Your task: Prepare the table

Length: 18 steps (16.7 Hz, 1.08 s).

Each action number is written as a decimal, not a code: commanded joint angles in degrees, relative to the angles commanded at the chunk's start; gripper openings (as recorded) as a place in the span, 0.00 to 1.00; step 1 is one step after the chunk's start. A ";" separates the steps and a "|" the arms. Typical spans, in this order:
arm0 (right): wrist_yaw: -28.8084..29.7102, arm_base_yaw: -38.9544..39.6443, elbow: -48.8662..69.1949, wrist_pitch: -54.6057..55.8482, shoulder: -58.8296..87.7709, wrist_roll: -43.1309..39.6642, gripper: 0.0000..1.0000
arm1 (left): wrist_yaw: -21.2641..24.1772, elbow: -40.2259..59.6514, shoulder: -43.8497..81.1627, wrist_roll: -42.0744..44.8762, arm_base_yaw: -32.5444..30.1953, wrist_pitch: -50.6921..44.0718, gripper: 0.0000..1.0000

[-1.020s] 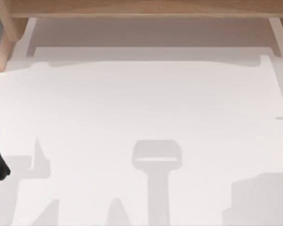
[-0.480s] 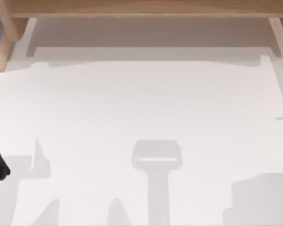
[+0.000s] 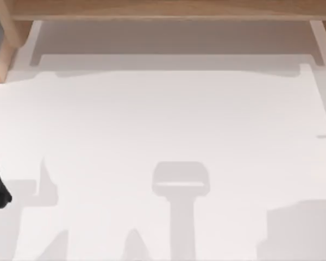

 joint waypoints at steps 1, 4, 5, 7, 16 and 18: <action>0.00 0.00 0.00 0.00 0.00 0.00 1.00 | 0.00 0.00 0.00 0.00 0.00 0.00 1.00; 0.00 -0.01 0.02 0.00 -0.03 0.00 1.00 | 0.00 0.00 0.00 0.00 0.00 0.00 1.00; 0.00 -0.01 0.02 0.00 -0.03 0.00 1.00 | 0.00 0.00 0.00 0.00 0.00 0.00 1.00; -0.26 -0.58 0.43 1.61 -0.30 -0.86 1.00 | 0.00 0.00 0.00 0.00 0.00 0.00 1.00; -7.37 -11.37 -2.17 31.51 4.17 -17.87 1.00 | 0.00 0.00 0.00 0.00 0.00 0.00 1.00; -10.01 -14.77 -3.70 41.53 6.54 -23.71 1.00 | 0.00 0.00 0.00 0.00 0.00 0.00 1.00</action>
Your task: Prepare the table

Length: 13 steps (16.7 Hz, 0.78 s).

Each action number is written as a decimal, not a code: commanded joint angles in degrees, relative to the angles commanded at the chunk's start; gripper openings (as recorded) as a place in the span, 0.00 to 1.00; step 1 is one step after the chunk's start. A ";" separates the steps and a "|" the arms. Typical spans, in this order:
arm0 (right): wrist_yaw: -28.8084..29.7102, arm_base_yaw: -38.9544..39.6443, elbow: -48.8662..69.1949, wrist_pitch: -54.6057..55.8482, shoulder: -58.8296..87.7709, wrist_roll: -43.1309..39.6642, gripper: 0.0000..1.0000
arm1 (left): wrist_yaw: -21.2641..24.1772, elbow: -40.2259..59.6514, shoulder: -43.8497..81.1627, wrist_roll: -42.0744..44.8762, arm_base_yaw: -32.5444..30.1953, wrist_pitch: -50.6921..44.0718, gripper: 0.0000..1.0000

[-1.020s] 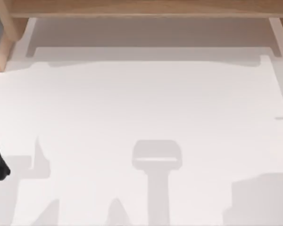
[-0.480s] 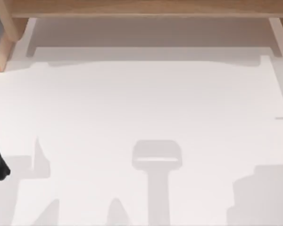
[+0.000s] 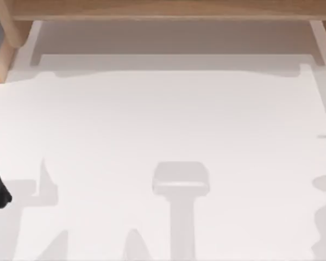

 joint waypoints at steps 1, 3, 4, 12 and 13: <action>-1.42 -1.74 -0.83 5.26 1.33 -3.08 1.00 | 0.00 0.00 0.00 0.00 0.00 0.00 1.00; -4.45 -5.18 -2.56 16.16 4.28 -9.50 1.00 | 0.00 0.00 0.00 0.00 0.00 0.00 1.00; -6.02 -6.86 -3.43 21.70 5.86 -12.78 1.00 | 0.00 0.00 0.00 0.00 0.00 0.00 1.00; -19.04 -16.73 -8.69 63.86 19.64 -38.25 1.00 | 0.00 0.00 0.00 0.00 0.00 0.00 1.00; -20.58 -17.25 -8.89 68.35 21.28 -41.02 1.00 | 0.00 0.00 0.00 0.00 0.00 0.00 1.00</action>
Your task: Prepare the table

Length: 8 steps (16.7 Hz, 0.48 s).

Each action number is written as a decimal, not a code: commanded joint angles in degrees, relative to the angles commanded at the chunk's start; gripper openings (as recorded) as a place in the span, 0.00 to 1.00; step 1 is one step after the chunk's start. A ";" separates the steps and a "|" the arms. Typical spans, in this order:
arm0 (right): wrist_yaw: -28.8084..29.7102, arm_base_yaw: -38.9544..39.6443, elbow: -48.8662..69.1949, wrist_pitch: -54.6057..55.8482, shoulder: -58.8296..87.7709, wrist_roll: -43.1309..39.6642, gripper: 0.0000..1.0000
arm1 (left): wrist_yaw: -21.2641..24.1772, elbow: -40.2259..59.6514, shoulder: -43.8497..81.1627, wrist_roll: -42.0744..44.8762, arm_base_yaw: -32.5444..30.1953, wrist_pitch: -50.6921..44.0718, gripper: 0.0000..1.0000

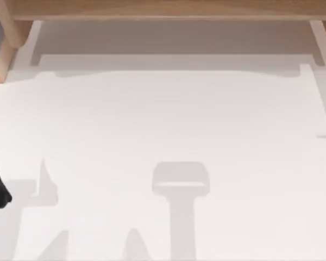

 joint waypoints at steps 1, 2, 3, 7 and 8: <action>-1.47 -0.37 -0.10 4.22 1.57 -2.61 1.00 | 0.00 0.00 0.00 0.00 0.00 0.00 1.00; -2.87 -0.59 -0.10 8.15 3.06 -5.05 1.00 | 0.00 0.00 0.00 0.00 0.00 0.00 1.00; -4.18 -0.69 -0.02 11.76 4.44 -7.29 1.00 | 0.00 0.00 0.00 0.00 0.00 0.00 1.00; -7.95 -0.31 0.69 21.69 8.41 -13.54 1.00 | 0.00 0.00 0.00 0.00 0.00 0.00 1.00; -8.48 -0.18 0.85 23.02 8.96 -14.39 1.00 | 0.00 0.00 0.00 0.00 0.00 0.00 1.00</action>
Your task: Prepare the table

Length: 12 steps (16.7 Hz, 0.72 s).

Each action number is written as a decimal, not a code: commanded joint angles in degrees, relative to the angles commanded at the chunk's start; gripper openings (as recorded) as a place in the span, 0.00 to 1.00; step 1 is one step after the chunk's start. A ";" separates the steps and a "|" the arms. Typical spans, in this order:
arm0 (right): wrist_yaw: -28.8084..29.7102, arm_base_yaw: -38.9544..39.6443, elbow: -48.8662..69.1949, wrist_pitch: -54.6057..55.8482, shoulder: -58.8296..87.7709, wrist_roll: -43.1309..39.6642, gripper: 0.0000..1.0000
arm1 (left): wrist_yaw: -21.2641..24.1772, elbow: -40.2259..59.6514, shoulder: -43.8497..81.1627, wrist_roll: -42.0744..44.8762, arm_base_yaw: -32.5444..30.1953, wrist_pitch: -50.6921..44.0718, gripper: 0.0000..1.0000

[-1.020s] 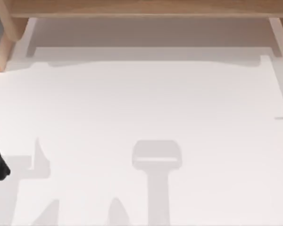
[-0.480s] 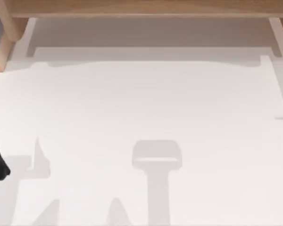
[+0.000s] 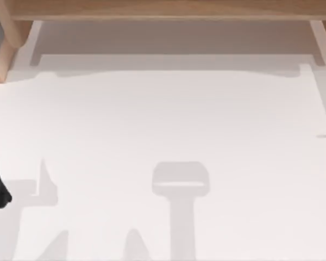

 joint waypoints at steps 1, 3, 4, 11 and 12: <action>-0.26 0.08 0.09 0.65 0.27 -0.41 1.00 | 0.00 0.00 0.00 0.00 0.00 0.00 1.00; -0.32 0.10 0.11 0.80 0.33 -0.51 1.00 | 0.00 0.00 0.00 0.00 0.00 0.00 1.00; -0.32 0.10 0.11 0.80 0.33 -0.51 1.00 | 0.00 0.00 0.00 0.00 0.00 0.00 1.00; 2.41 2.81 3.73 -1.77 1.46 -0.57 1.00 | 0.00 0.00 0.00 0.00 0.00 0.00 1.00; 2.90 3.30 4.39 -2.21 1.70 -0.58 1.00 | 0.00 0.00 0.00 0.00 0.00 0.00 1.00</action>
